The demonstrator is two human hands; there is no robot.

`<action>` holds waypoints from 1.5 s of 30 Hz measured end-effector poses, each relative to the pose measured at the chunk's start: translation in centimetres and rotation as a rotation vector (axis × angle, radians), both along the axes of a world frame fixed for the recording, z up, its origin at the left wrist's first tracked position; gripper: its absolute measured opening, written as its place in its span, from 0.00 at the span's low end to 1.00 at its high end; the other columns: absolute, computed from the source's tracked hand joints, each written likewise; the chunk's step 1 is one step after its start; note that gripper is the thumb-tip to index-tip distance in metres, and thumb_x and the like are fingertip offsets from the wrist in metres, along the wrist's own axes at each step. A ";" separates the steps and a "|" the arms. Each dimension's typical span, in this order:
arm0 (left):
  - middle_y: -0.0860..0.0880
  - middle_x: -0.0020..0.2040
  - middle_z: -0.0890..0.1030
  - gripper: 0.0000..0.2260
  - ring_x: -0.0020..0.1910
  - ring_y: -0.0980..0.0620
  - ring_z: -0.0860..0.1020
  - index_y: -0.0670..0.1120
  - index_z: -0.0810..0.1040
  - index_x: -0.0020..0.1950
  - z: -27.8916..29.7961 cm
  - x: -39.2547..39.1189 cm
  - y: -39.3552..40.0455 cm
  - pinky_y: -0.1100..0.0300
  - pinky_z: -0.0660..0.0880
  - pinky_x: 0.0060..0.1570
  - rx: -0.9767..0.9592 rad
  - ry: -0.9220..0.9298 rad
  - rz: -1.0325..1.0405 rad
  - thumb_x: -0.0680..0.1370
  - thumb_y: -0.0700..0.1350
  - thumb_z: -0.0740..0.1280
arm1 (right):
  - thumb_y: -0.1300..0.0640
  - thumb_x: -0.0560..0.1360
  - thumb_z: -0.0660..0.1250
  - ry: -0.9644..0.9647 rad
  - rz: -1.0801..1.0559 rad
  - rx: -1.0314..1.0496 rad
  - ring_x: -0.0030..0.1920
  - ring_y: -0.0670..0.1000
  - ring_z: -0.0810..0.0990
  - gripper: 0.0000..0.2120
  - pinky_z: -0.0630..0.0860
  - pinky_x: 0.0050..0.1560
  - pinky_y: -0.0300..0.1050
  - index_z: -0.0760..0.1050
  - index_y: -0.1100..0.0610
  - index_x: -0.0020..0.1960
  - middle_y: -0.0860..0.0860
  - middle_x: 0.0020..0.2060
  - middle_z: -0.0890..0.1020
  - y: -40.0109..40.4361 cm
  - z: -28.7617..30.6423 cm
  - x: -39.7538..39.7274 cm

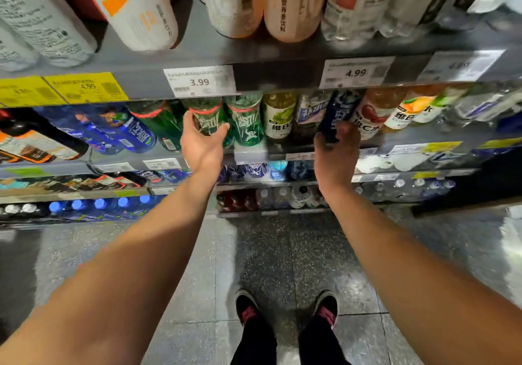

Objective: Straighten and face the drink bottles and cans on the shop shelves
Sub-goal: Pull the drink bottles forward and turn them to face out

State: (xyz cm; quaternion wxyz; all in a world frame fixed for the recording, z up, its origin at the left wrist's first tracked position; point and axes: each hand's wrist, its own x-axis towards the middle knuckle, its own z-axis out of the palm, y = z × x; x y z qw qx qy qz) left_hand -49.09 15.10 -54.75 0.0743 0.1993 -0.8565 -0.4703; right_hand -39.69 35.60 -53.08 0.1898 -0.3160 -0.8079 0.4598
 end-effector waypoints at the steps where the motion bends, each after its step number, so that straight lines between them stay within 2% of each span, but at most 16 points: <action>1: 0.46 0.69 0.77 0.37 0.69 0.49 0.74 0.44 0.68 0.75 -0.1 0.1 0.1 0.58 0.68 0.68 -0.010 0.026 -0.020 0.71 0.53 0.78 | 0.58 0.77 0.69 0.006 0.002 -0.018 0.63 0.58 0.75 0.18 0.74 0.63 0.58 0.70 0.61 0.65 0.58 0.63 0.75 0.2 -0.1 -0.1; 8: 0.43 0.65 0.75 0.33 0.62 0.53 0.73 0.38 0.69 0.71 0.1 2.5 1.3 0.76 0.64 0.62 0.103 0.214 0.020 0.71 0.44 0.79 | 0.57 0.77 0.69 0.031 0.022 -0.029 0.62 0.56 0.75 0.21 0.75 0.63 0.56 0.70 0.61 0.67 0.56 0.62 0.75 1.4 -1.0 0.0; 12: 0.46 0.51 0.72 0.22 0.46 0.55 0.71 0.43 0.71 0.60 0.3 5.1 3.5 0.70 0.68 0.51 0.189 0.284 0.062 0.71 0.41 0.77 | 0.58 0.77 0.69 0.069 -0.042 0.016 0.64 0.58 0.74 0.23 0.71 0.66 0.52 0.69 0.64 0.69 0.59 0.64 0.74 2.5 -1.0 -0.5; 17: 0.46 0.44 0.73 0.15 0.39 0.53 0.72 0.44 0.71 0.53 0.4 8.2 7.2 0.63 0.72 0.47 0.284 0.278 -0.121 0.73 0.36 0.74 | 0.60 0.76 0.69 0.073 -0.138 0.007 0.65 0.62 0.74 0.24 0.70 0.67 0.56 0.70 0.69 0.68 0.64 0.64 0.76 4.8 -0.8 0.0; 20: 0.51 0.42 0.73 0.14 0.39 0.52 0.74 0.46 0.71 0.52 0.4 9.6 9.8 0.56 0.74 0.48 0.304 0.214 -0.215 0.74 0.36 0.74 | 0.61 0.76 0.70 0.077 -0.135 0.037 0.60 0.60 0.77 0.19 0.70 0.62 0.41 0.73 0.68 0.63 0.62 0.59 0.79 6.7 -0.5 0.8; 22: 0.53 0.43 0.74 0.14 0.40 0.49 0.76 0.46 0.71 0.52 0.3 10.3 11.7 0.51 0.76 0.48 0.325 0.171 -0.260 0.75 0.37 0.74 | 0.63 0.76 0.70 0.075 -0.074 -0.027 0.59 0.57 0.78 0.17 0.73 0.60 0.38 0.73 0.66 0.63 0.58 0.58 0.80 7.9 -0.5 1.3; 25: 0.54 0.42 0.76 0.14 0.40 0.50 0.78 0.50 0.73 0.51 0.3 11.2 14.8 0.52 0.77 0.47 0.320 0.139 -0.309 0.74 0.39 0.75 | 0.66 0.76 0.69 0.076 -0.046 -0.123 0.52 0.52 0.81 0.09 0.70 0.45 0.22 0.74 0.58 0.54 0.49 0.48 0.81 9.9 -0.7 2.4; 26: 0.54 0.42 0.76 0.15 0.40 0.52 0.77 0.52 0.72 0.51 0.3 11.5 16.0 0.54 0.76 0.46 0.334 0.131 -0.319 0.74 0.39 0.75 | 0.66 0.76 0.69 0.079 -0.044 -0.121 0.50 0.51 0.81 0.09 0.68 0.41 0.21 0.73 0.56 0.51 0.48 0.45 0.80 10.7 -0.8 2.7; 29: 0.52 0.42 0.76 0.16 0.40 0.51 0.75 0.53 0.73 0.50 0.3 11.6 19.7 0.51 0.77 0.49 0.381 0.104 -0.346 0.73 0.36 0.75 | 0.66 0.75 0.69 0.105 -0.029 -0.101 0.42 0.40 0.79 0.09 0.67 0.39 0.24 0.72 0.54 0.49 0.43 0.39 0.78 13.7 -0.9 3.4; 31: 0.48 0.44 0.76 0.15 0.42 0.49 0.74 0.45 0.74 0.54 0.2 11.5 22.5 0.52 0.76 0.50 0.426 0.103 -0.359 0.74 0.32 0.74 | 0.65 0.76 0.69 0.099 -0.016 -0.135 0.39 0.41 0.75 0.08 0.71 0.41 0.33 0.72 0.56 0.47 0.47 0.40 0.79 16.0 -1.4 3.7; 33: 0.46 0.45 0.75 0.18 0.41 0.52 0.73 0.40 0.72 0.59 0.2 11.2 25.2 0.62 0.75 0.49 0.459 0.112 -0.339 0.73 0.31 0.74 | 0.63 0.76 0.69 0.095 0.002 -0.165 0.39 0.42 0.75 0.08 0.71 0.42 0.34 0.71 0.54 0.47 0.47 0.41 0.79 18.1 -1.5 4.2; 37: 0.47 0.48 0.78 0.19 0.42 0.52 0.77 0.48 0.69 0.57 0.2 10.0 29.2 0.61 0.74 0.46 0.282 0.146 -0.252 0.73 0.41 0.76 | 0.59 0.76 0.70 0.137 0.003 -0.140 0.42 0.51 0.78 0.05 0.73 0.44 0.45 0.74 0.57 0.48 0.51 0.42 0.80 22.3 -2.2 5.8; 39: 0.51 0.44 0.77 0.17 0.39 0.52 0.77 0.49 0.70 0.55 -0.2 9.2 30.2 0.64 0.73 0.43 0.226 0.166 -0.162 0.74 0.42 0.76 | 0.55 0.74 0.68 0.167 -0.027 -0.101 0.44 0.50 0.77 0.09 0.71 0.43 0.37 0.75 0.58 0.51 0.51 0.43 0.79 24.3 -2.3 6.5; 41: 0.54 0.41 0.76 0.16 0.39 0.53 0.77 0.48 0.70 0.53 -0.4 8.5 30.9 0.70 0.71 0.41 0.200 0.141 -0.099 0.73 0.42 0.76 | 0.53 0.74 0.68 0.200 -0.073 -0.024 0.49 0.49 0.76 0.14 0.69 0.48 0.32 0.74 0.60 0.55 0.51 0.48 0.78 26.4 -2.2 6.7; 42: 0.54 0.40 0.76 0.16 0.40 0.53 0.77 0.48 0.71 0.53 -0.6 8.2 31.2 0.72 0.71 0.40 0.189 0.123 -0.084 0.73 0.42 0.76 | 0.55 0.74 0.69 0.208 -0.100 0.005 0.52 0.50 0.75 0.16 0.71 0.53 0.35 0.73 0.62 0.58 0.51 0.52 0.76 27.5 -2.3 6.6; 45: 0.55 0.40 0.76 0.16 0.38 0.56 0.77 0.48 0.71 0.53 -0.8 7.6 31.5 0.75 0.71 0.39 0.177 0.090 -0.064 0.73 0.40 0.76 | 0.59 0.70 0.75 0.212 -0.135 -0.119 0.60 0.60 0.76 0.29 0.74 0.62 0.57 0.68 0.63 0.67 0.58 0.60 0.75 29.6 -1.8 5.9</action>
